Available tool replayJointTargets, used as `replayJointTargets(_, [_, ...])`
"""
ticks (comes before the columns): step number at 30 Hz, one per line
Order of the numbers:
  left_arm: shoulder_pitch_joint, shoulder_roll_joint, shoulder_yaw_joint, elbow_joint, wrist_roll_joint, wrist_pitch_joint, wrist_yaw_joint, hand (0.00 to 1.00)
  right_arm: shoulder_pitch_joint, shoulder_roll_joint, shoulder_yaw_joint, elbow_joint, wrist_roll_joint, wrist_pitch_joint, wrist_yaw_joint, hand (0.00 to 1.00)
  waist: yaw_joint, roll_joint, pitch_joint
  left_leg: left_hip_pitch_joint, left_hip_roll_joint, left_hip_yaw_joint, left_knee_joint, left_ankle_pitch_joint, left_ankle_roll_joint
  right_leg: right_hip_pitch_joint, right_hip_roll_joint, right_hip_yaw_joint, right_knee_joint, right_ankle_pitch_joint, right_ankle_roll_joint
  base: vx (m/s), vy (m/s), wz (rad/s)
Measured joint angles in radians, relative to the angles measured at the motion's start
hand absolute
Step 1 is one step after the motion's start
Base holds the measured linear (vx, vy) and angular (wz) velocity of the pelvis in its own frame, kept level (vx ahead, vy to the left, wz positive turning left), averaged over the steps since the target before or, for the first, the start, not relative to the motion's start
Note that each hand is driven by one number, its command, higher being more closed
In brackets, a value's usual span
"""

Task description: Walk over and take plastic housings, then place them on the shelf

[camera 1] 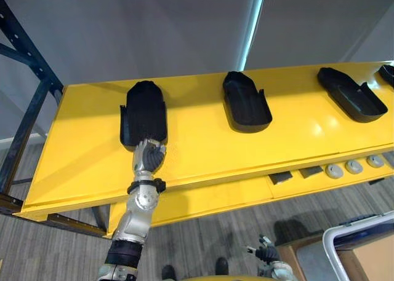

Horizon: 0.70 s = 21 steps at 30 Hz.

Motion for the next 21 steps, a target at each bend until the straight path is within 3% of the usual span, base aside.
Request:
replayJointTargets(5, [0.121, -0.009, 0.103, -0.319, -0.116, -0.110, 0.031, 1.00, -0.002, -0.001, -0.006, 0.001, 0.000, 0.000, -0.002, 0.00, 0.028, 0.014, 0.018, 0.000, 0.004, -0.048, 0.022, -0.015, 0.006, 0.009, -0.006, -0.042, 0.074, -0.065, 0.005, -0.04, -0.001, 0.28])
replayJointTargets(8, [0.228, -0.057, 0.266, -0.412, -0.268, -0.162, 0.100, 1.00, 0.000, -0.001, -0.010, 0.000, 0.000, 0.001, -0.002, 0.00, 0.055, 0.017, 0.019, -0.001, 0.004, -0.083, 0.027, -0.015, 0.006, 0.010, -0.011, -0.079, 0.110, -0.091, 0.001, 0.02, -0.008, 0.41])
replayJointTargets(11, [0.326, -0.108, 0.408, -0.430, -0.411, -0.191, 0.152, 1.00, -0.002, 0.007, -0.010, -0.001, 0.000, 0.001, -0.007, 0.00, 0.063, 0.013, 0.017, -0.015, 0.002, -0.118, 0.037, -0.015, 0.005, 0.017, -0.021, -0.131, 0.131, -0.115, 0.004, 0.04, -0.007, 0.45])
replayJointTargets(15, [0.429, -0.167, 0.465, -0.402, -0.509, -0.195, 0.170, 1.00, 0.000, 0.032, -0.009, -0.023, 0.000, 0.006, -0.014, 0.00, 0.100, 0.008, 0.014, -0.023, -0.002, -0.151, 0.075, -0.038, 0.005, 0.041, -0.033, -0.167, 0.144, -0.138, 0.008, 0.05, 0.004, 0.32])
replayJointTargets(18, [0.464, -0.198, 0.488, -0.239, -0.571, -0.172, 0.156, 1.00, -0.002, 0.042, -0.009, -0.081, -0.001, 0.018, -0.023, 0.00, 0.108, 0.010, 0.013, -0.041, -0.015, -0.181, 0.117, -0.059, 0.012, 0.045, -0.051, -0.197, 0.170, -0.161, 0.013, 0.04, 0.029, 0.29])
replayJointTargets(21, [0.464, -0.202, 0.490, 0.023, -0.598, -0.111, 0.099, 1.00, -0.010, 0.037, -0.007, -0.107, -0.001, 0.024, -0.027, 0.00, 0.109, 0.007, 0.011, -0.053, -0.023, -0.183, 0.164, -0.089, 0.021, 0.052, -0.060, -0.201, 0.186, -0.174, 0.015, 0.02, 0.038, 0.07])
